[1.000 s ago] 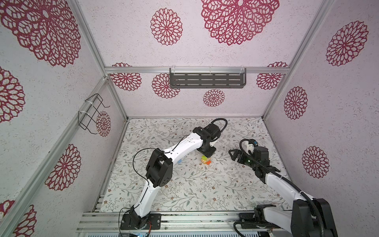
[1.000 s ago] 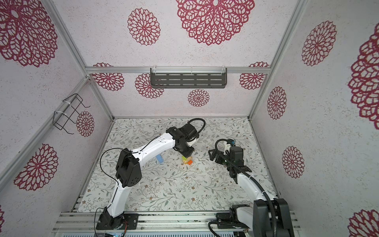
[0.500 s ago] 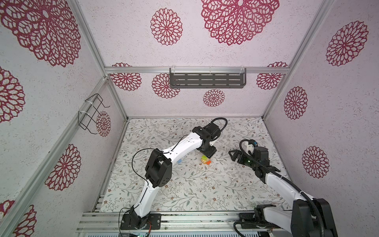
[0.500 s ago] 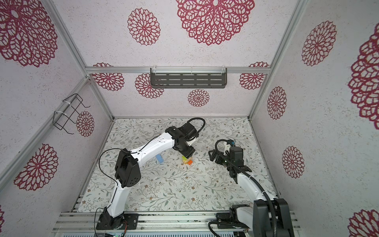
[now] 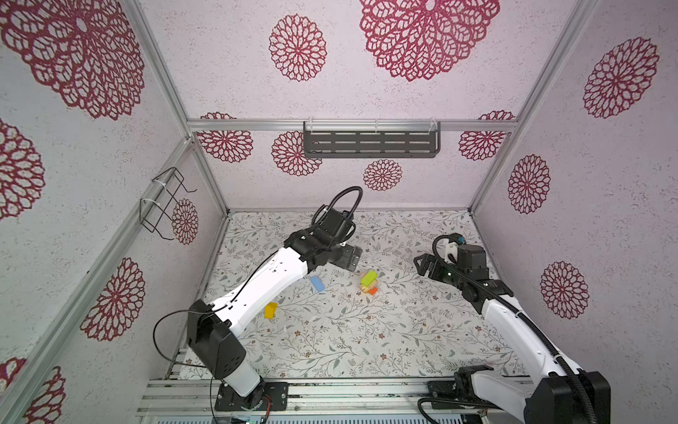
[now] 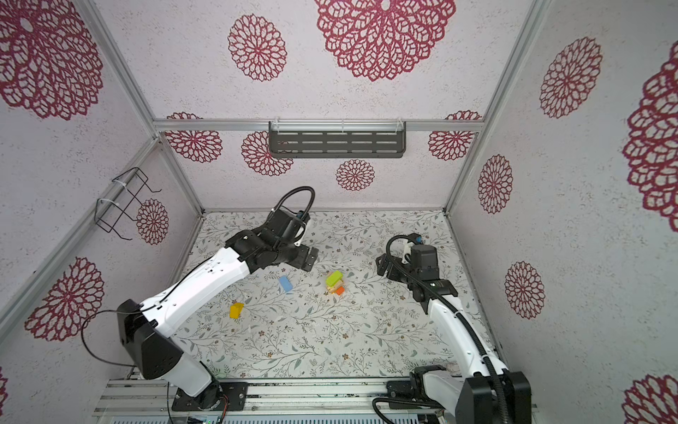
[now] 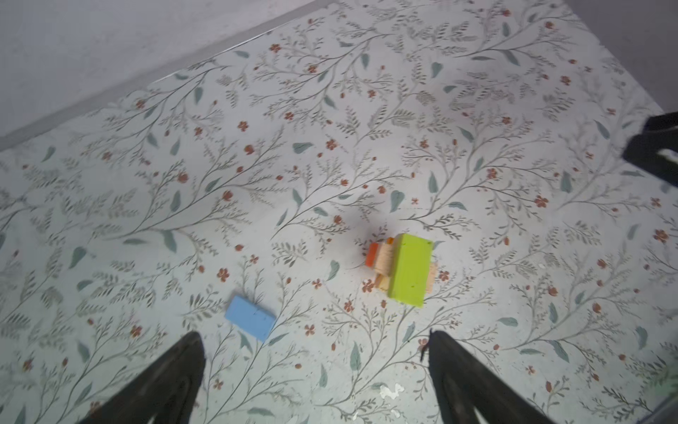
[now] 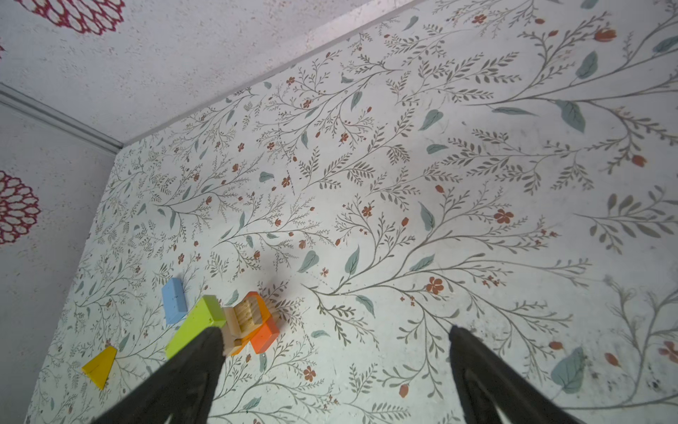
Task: Build the wood block tower
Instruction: 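Open the left gripper and withdraw it while the right gripper reaches the blue block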
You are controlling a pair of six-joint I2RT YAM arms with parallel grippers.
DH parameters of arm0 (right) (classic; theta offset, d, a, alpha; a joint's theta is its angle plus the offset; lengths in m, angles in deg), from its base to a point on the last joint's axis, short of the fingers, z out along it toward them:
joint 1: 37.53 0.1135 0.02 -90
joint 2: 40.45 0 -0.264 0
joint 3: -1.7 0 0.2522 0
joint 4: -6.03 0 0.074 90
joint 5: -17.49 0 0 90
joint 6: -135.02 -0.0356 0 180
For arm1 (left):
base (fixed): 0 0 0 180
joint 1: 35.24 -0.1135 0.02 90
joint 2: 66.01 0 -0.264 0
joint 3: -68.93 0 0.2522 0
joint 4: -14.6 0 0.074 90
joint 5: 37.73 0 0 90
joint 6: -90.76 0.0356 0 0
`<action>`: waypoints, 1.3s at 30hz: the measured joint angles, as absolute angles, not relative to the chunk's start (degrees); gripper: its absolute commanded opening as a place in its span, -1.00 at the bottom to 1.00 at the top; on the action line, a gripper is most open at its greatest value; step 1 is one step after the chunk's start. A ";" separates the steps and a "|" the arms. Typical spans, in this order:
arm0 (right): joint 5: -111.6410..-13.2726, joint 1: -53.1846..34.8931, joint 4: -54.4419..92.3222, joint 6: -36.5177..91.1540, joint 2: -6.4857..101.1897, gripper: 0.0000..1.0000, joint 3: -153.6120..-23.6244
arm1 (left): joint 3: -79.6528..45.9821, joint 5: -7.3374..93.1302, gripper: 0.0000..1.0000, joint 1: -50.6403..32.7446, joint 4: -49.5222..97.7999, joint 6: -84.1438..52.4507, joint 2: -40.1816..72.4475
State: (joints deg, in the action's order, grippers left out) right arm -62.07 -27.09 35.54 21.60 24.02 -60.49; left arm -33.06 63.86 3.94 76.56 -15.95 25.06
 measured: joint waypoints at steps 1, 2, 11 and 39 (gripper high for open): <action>-63.06 -25.80 37.68 22.14 25.24 0.90 -62.98 | -30.55 65.11 0.95 3.15 75.78 -17.72 23.59; -64.02 -24.60 39.45 22.54 26.49 0.89 -65.23 | -28.21 65.98 0.95 2.52 75.30 -19.60 22.33; -72.06 -10.42 52.17 26.10 44.28 0.62 -90.48 | -2.72 69.61 0.95 -3.14 68.94 -33.83 6.17; -73.79 10.57 74.03 28.90 95.80 -0.07 -143.31 | 24.05 70.57 0.95 -11.86 54.25 -45.00 -8.36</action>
State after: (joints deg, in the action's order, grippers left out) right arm -73.79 10.57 74.03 28.90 95.80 -143.31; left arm 24.05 70.57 -11.86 54.25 -45.00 -8.36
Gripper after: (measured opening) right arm 0.483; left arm 0.974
